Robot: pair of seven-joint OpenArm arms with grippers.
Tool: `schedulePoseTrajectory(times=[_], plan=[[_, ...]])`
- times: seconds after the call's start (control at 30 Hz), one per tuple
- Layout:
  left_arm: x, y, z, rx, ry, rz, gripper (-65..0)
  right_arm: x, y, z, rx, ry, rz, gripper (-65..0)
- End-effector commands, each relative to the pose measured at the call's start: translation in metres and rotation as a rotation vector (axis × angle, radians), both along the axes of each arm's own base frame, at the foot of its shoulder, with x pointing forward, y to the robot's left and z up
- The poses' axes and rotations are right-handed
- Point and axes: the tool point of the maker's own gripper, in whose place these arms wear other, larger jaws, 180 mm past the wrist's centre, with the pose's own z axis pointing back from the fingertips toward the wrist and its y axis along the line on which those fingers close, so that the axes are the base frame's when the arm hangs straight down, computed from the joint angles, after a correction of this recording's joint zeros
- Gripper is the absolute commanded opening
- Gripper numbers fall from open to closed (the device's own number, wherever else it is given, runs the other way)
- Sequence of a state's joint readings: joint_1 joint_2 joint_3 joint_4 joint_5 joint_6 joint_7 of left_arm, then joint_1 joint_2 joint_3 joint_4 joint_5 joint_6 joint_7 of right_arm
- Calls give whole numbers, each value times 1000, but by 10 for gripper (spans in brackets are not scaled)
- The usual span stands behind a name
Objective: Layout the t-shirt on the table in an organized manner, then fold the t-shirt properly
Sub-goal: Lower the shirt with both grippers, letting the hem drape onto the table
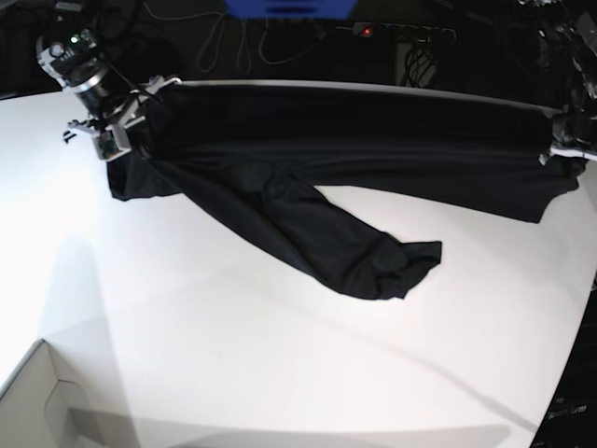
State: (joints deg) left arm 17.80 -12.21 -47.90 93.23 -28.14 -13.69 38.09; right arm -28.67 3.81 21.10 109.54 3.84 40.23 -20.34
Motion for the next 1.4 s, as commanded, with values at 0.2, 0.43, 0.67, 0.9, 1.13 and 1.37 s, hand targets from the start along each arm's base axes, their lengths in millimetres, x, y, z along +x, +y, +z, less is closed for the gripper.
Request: schedulePoseTrajectory(times=[0.2, 0.43, 0.67, 0.9, 1.13, 1.37], plan=[[-7, 7, 4, 28, 0, 3, -648, 0, -1, -6, 27, 3, -10, -650], [-15, 8, -16, -11, 40, 18, -648, -2, -1, -7, 26, 9, -8, -650], [-23, 10, -33, -44, 77, 39, -644, -4, -4, -9, 15, 18, -8, -589], [-21, -3, -39, -58, 89, 9, -439, -3, -4, -7, 12, 14, -9, -388], [-12, -11, -15, -31, 19, 0, -315, 0, -26, 1, -9, -15, -70, -361], [19, -16, 34, -11, -163, 41, -315, 6, -30, 6, -14, -36, -80, -360]])
